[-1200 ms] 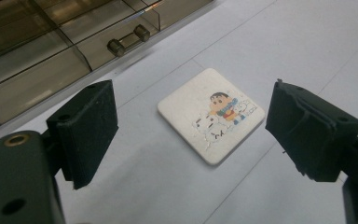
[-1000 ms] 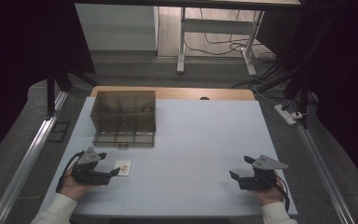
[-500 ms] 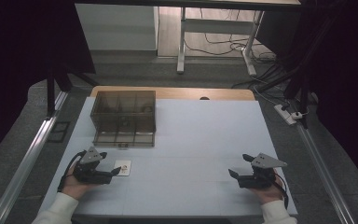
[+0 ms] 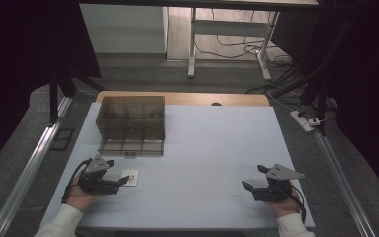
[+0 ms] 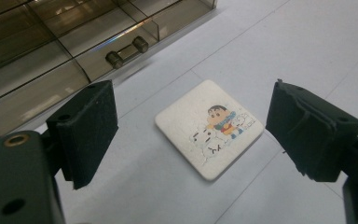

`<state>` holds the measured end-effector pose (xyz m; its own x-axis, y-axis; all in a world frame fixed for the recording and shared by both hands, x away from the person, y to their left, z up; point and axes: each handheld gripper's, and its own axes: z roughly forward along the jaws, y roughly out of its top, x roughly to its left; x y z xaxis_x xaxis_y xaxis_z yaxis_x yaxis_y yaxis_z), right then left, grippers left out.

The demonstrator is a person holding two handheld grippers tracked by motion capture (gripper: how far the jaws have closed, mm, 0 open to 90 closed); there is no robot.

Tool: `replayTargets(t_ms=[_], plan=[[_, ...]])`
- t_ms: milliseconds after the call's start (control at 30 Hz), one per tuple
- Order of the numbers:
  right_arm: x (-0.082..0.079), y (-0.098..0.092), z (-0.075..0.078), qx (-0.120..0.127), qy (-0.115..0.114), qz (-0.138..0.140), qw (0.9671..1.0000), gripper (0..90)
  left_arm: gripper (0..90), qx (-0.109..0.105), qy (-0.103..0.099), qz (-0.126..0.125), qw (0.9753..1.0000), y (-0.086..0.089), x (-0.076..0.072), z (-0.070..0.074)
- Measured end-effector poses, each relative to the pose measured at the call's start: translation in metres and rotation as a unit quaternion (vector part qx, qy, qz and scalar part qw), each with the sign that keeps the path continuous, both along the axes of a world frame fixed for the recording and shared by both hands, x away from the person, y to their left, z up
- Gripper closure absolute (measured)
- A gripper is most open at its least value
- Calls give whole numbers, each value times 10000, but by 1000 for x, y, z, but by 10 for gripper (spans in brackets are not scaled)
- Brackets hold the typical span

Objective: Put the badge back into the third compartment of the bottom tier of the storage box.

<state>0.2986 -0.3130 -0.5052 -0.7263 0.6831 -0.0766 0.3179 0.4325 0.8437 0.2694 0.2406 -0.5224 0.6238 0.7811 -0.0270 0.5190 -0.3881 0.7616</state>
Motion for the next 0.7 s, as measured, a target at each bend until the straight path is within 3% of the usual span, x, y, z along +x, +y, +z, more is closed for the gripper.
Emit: replayTargets(t_ms=[333,433,700], plan=[[2,-2,-1,11,62,-9,10000,160,164,17,-39,-132,9999,1,-1,3],[2,-2,-2,-14,52,-67,10000,160,163,-96,66,-299,9995,1,0,6],[4,0,-2,50,95,26,9999,172,164,219,70,-501,9985,-4,4,17]])
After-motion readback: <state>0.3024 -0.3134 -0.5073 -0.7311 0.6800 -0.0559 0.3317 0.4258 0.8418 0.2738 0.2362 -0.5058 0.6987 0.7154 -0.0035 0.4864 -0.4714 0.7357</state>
